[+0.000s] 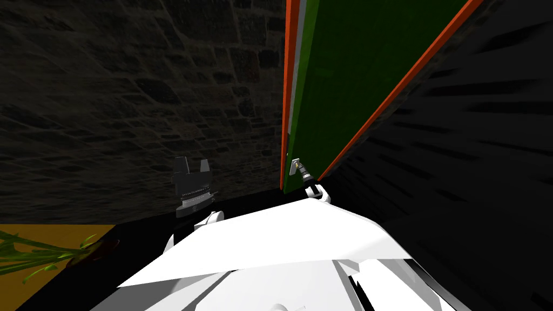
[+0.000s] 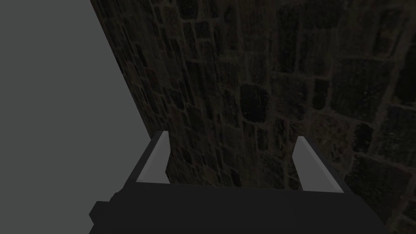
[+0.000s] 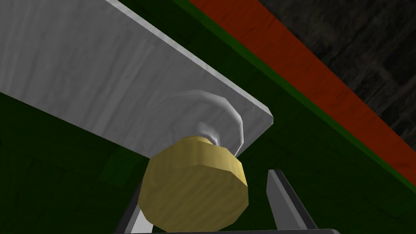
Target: Pull the door open
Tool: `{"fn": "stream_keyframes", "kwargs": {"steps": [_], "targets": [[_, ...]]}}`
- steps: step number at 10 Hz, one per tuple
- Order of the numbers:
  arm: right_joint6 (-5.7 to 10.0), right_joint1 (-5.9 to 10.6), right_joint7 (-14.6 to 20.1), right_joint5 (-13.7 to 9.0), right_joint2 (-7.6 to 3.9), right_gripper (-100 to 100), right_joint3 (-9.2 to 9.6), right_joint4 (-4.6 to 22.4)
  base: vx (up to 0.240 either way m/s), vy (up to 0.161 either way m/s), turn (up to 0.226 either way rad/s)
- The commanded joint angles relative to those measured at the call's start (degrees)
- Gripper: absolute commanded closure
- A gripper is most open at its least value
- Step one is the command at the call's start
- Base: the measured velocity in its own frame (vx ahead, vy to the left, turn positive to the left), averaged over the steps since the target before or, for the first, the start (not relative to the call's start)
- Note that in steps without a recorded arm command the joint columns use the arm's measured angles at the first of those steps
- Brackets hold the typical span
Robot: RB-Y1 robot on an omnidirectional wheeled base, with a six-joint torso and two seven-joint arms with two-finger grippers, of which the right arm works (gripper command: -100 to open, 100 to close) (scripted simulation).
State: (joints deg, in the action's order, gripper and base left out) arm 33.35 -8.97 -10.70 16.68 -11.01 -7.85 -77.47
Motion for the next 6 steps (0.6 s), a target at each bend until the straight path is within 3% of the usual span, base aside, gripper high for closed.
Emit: {"fn": "stream_keyframes", "kwargs": {"steps": [1, 3, 4, 5, 6], "targets": [[0.46, 0.07, 1.2, -1.7, 0.68, 100, 1.36, -0.2, -0.067, -0.037, 0.034], [-0.06, 0.09, 4.2, -5.8, 1.06, 100, 2.72, -0.6, -0.069, -0.060, 0.088], [-0.06, 0.09, 4.2, -6.1, 1.06, 100, 2.72, -0.6, -0.059, -0.044, 0.035], [-0.33, 0.10, 5.8, -8.4, 1.25, 100, 3.42, -0.8, -0.058, -0.042, 0.086], [-0.33, 0.10, 5.8, -8.4, 1.25, 100, 3.42, -0.8, -0.048, -0.045, 0.042]]}}
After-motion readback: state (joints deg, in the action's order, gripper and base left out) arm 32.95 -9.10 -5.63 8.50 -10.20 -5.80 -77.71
